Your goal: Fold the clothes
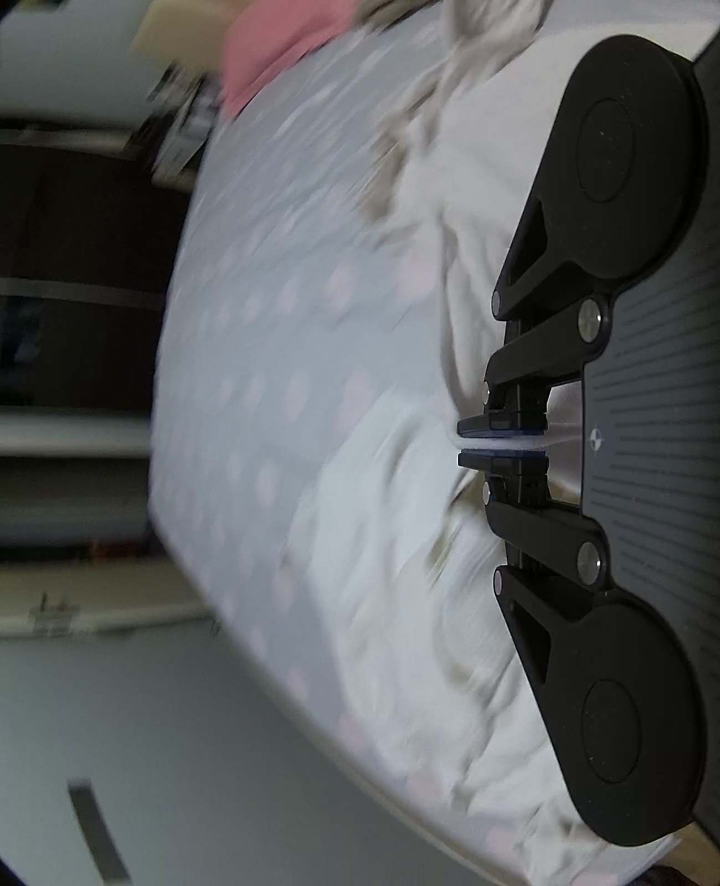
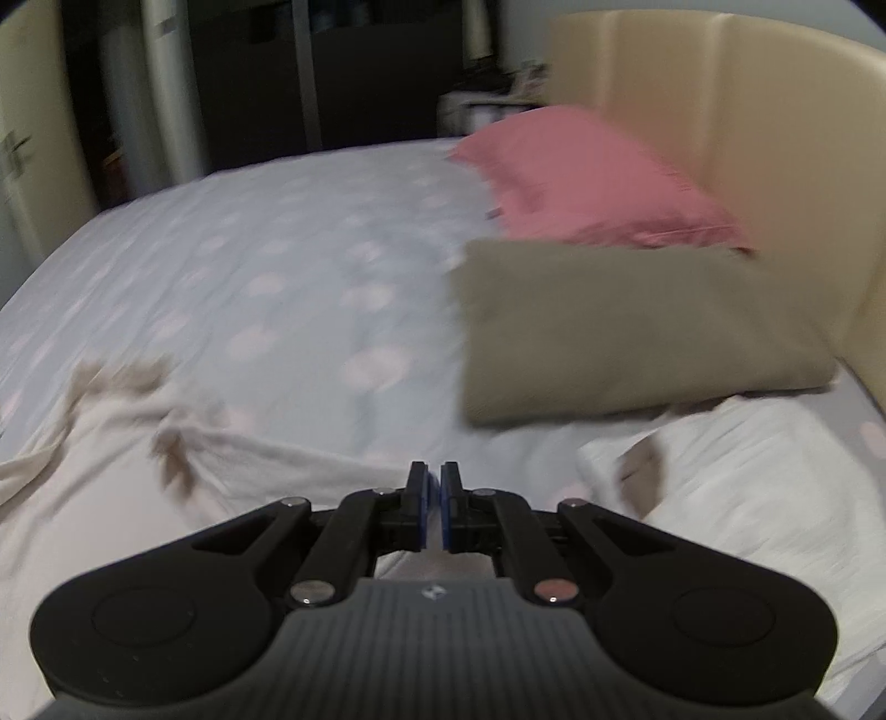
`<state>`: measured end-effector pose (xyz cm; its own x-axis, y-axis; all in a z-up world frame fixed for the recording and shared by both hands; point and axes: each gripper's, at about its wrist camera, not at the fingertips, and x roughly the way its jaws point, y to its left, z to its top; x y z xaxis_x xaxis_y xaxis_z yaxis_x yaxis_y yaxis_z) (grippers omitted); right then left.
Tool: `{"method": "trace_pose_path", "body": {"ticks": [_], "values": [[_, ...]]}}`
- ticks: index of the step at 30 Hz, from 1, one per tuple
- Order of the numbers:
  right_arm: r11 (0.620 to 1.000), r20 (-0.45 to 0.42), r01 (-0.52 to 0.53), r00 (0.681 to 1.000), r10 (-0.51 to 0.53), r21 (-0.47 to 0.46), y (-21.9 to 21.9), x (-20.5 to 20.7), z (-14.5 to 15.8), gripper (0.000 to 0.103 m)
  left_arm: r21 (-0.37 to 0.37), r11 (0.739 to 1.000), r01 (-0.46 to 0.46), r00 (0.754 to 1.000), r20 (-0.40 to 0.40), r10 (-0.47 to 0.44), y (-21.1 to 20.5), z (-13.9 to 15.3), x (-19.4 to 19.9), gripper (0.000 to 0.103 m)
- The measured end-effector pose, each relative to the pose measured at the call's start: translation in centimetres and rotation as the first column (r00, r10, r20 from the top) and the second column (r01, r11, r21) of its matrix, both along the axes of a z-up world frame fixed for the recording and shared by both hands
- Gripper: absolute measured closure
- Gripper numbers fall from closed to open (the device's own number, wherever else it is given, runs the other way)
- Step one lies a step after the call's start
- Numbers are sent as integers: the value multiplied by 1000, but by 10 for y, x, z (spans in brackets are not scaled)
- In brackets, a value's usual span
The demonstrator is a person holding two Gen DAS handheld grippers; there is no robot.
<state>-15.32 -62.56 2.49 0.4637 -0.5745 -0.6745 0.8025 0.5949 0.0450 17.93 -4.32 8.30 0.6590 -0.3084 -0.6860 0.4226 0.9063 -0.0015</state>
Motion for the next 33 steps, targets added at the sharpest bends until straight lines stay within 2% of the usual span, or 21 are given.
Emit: {"method": "trace_pose_path", "body": {"ticks": [4,7,9,11,13,15,16,17,20,22,24,25,26,28,29,31,33], "values": [[986,19,168,986,-168,-14,-46,-18,-9,102,-27,985,-169,986,-6,169,29,-11,40,101],[973,13,231,973,-231,14,-65,-26,-23,102,-4,976,-218,976,-15,218,33,-22,57,101],[967,7,250,968,-250,46,-74,-28,-33,100,17,973,-230,972,-49,230,31,-33,65,101],[969,-1,228,973,-229,94,-76,-23,-44,95,51,976,-211,974,-71,215,26,-44,68,100],[970,-15,198,980,-198,138,-76,-16,-57,90,92,979,-182,981,-54,188,19,-48,66,99],[968,-34,173,985,-169,180,-77,-9,-72,57,110,979,-169,985,-27,173,14,-48,59,94],[966,-43,160,987,-155,201,-77,-5,-79,53,112,981,-160,986,-16,163,11,-46,56,86],[963,-52,158,987,-150,220,-78,-2,-86,52,114,982,-152,988,-6,154,9,-45,52,78],[955,-106,165,984,-143,245,-79,0,-108,49,116,984,-133,991,15,132,2,-42,46,65],[946,-130,179,980,-149,270,-81,0,-121,49,115,986,-122,992,25,120,-2,-40,42,63],[926,-130,208,976,-176,315,-84,-3,-131,42,112,989,-98,995,19,96,-7,-40,40,63],[915,-130,223,973,-189,337,-86,-5,-135,42,111,990,-85,996,14,84,-10,-41,40,62],[903,-131,237,971,-202,359,-88,-6,-140,44,117,990,-75,997,11,74,-13,-41,39,60],[877,-133,263,964,-229,402,-91,-9,-150,75,138,989,-61,998,11,60,-17,-44,38,59],[876,-133,264,964,-229,404,-90,-8,-149,92,145,988,-52,999,13,51,-19,-44,37,59],[886,-122,253,967,-223,389,-87,-4,-142,96,155,987,-40,999,13,38,-22,-45,35,59],[890,-56,246,968,-243,384,-85,-7,-127,96,160,986,-38,999,12,37,-23,-46,34,59]]}}
